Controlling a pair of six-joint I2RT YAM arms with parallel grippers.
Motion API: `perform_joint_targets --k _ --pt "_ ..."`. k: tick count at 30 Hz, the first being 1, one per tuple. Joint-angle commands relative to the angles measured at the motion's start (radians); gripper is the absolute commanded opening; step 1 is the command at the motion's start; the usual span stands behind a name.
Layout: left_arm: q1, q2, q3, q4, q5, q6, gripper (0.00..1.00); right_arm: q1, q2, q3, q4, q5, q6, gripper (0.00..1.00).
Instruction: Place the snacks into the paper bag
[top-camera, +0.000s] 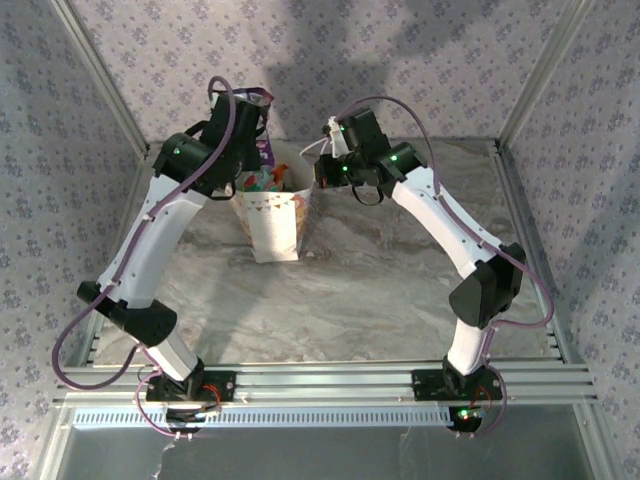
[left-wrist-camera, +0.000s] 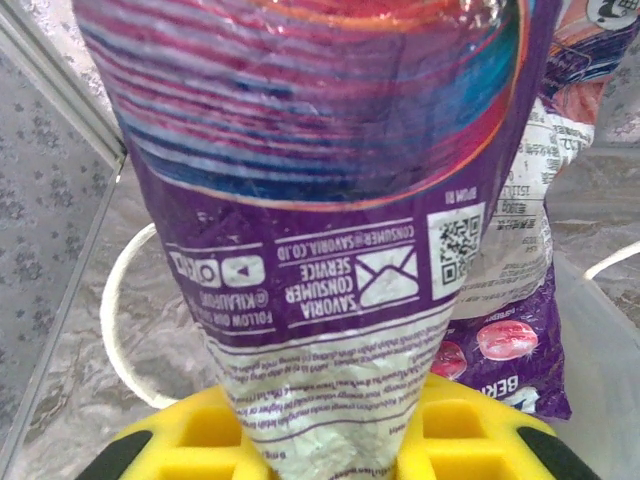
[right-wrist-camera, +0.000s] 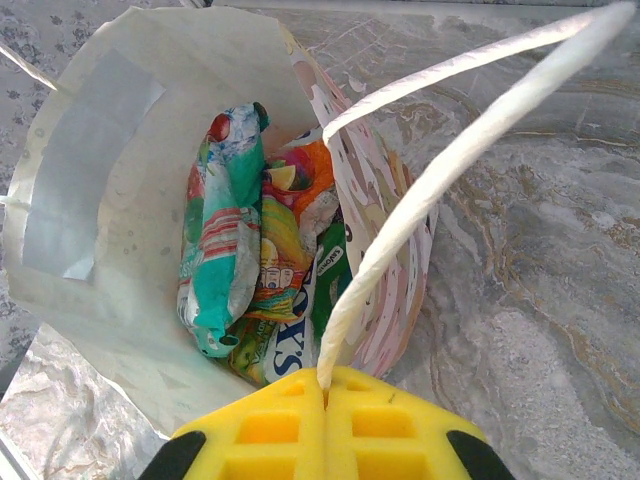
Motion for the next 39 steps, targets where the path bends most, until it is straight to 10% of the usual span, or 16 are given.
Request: perform_joint_targets --k 1,39 --pt "-0.005 -0.033 -0.048 0.154 0.033 0.052 0.0 -0.009 0.004 0.043 -0.022 -0.009 0.007 0.0" --pt "0.114 -0.111 -0.382 0.289 0.319 -0.061 0.0 -0.013 0.009 0.051 -0.012 -0.019 0.026 0.0"
